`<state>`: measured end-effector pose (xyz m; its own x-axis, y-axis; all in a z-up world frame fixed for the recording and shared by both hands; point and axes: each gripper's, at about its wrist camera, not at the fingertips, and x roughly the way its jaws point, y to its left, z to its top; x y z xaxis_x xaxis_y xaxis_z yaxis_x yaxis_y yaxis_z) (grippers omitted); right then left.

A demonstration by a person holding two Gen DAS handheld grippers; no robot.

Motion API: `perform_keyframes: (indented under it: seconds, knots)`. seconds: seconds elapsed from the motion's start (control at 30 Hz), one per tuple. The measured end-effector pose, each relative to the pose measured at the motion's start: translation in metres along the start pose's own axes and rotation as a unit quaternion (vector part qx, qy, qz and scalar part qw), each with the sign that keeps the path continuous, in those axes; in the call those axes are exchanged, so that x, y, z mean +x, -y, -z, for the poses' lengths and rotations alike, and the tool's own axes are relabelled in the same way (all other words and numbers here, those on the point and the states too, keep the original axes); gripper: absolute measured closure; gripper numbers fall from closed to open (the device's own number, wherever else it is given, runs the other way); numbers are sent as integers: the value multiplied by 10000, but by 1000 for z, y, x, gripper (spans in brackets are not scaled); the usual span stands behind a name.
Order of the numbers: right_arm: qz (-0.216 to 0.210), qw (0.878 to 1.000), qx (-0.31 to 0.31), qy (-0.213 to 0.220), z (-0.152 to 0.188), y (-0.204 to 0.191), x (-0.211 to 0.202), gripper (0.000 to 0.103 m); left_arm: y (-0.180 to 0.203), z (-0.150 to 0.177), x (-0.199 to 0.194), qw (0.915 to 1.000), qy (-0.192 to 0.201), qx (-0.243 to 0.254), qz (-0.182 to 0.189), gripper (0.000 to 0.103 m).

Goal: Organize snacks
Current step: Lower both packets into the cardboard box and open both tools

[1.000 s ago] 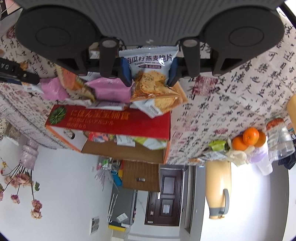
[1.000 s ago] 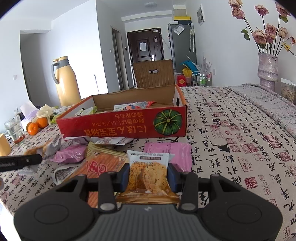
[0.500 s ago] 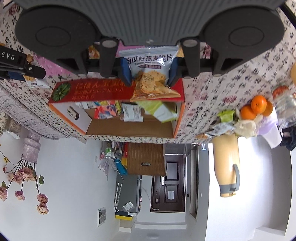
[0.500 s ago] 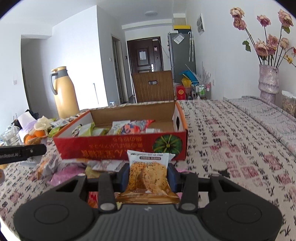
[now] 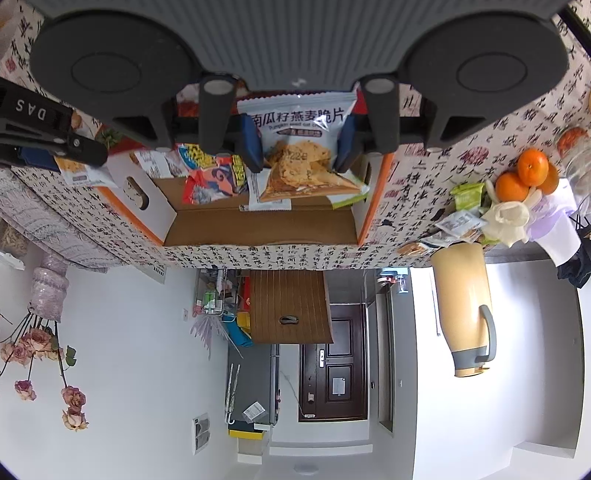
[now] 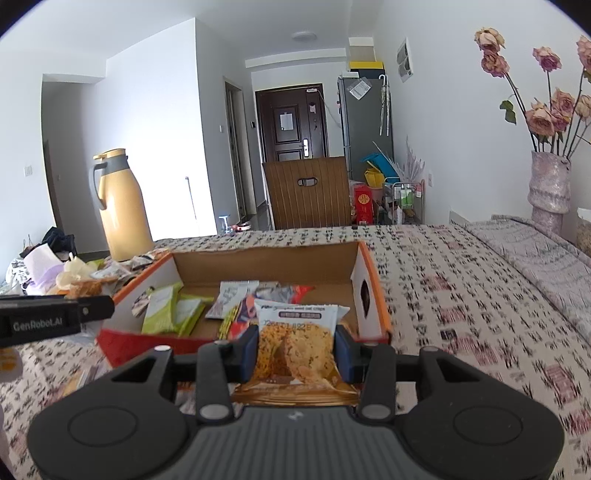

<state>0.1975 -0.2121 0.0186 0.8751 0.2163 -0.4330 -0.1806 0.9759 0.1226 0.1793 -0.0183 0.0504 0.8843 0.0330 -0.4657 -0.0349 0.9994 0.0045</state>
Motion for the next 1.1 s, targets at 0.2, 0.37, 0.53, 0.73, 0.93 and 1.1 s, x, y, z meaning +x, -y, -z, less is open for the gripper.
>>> perform_keyframes:
  seconds: [0.2, 0.37, 0.53, 0.73, 0.93, 1.1]
  knots:
    - [-4, 10000, -31, 19, -18, -2, 28, 62, 2, -13, 24, 10000, -47, -34, -20, 59]
    - [-52, 10000, -46, -7, -30, -4, 53, 62, 3, -24, 45, 9999, -72, -84, -32, 59]
    - [-66, 9999, -76, -19, -36, -7, 76, 62, 1, -34, 65, 9997, -81, -203, -65, 59]
    - [-12, 9999, -113, -31, -33, -6, 99, 62, -4, -31, 84, 9994, -85, -310, -141, 59]
    - [-79, 9999, -123, -93, -27, -3, 109, 62, -6, -24, 93, 9995, -82, -259, -164, 59]
    - [-12, 9998, -65, -196, -24, 1, 114, 56, -2, -17, 99, 9997, -107, -131, -184, 57]
